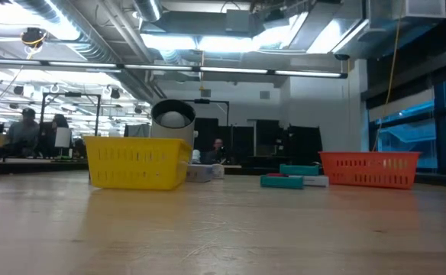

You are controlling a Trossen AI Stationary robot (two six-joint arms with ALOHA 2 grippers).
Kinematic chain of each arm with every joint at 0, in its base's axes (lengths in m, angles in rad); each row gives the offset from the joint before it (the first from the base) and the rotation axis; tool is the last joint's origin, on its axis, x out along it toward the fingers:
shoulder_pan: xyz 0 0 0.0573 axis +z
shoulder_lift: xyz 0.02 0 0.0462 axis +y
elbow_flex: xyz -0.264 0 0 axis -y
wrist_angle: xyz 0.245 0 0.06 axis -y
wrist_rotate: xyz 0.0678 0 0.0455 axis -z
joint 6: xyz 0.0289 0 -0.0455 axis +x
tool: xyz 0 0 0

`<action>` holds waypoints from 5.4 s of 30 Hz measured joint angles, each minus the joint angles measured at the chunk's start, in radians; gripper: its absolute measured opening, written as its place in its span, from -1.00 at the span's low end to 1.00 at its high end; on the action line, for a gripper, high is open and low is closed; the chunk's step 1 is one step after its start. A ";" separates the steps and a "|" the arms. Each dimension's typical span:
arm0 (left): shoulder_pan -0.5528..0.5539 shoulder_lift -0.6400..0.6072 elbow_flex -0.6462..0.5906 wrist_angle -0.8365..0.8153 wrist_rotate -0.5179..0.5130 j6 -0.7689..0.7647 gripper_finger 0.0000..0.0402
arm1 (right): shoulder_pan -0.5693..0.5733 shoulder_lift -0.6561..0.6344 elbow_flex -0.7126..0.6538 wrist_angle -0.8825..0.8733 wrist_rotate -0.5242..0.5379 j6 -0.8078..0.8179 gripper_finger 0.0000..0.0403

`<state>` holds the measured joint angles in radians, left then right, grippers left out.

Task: Pick & Place Office items
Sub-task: Put the bottom blue charger adapter into the orange basket

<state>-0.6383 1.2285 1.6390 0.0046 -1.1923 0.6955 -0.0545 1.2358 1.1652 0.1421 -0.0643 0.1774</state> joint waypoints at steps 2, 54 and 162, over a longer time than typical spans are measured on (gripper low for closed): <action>0.075 0.049 0.097 -0.235 0.033 -0.097 0.25 | 0.004 0.000 0.000 -0.031 -0.011 0.021 -0.09; 0.815 -0.082 -0.291 -1.103 0.694 -0.540 0.25 | 0.030 0.573 -0.002 -0.145 0.330 -0.454 -0.09; 0.738 -0.069 -0.105 -1.135 0.823 -0.556 0.25 | -0.075 0.846 0.129 -0.216 0.098 -0.324 0.60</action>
<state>0.0998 1.1599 1.5341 -1.1301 -0.3690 0.1392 -0.1296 2.0823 1.2938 -0.0736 0.0333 -0.1463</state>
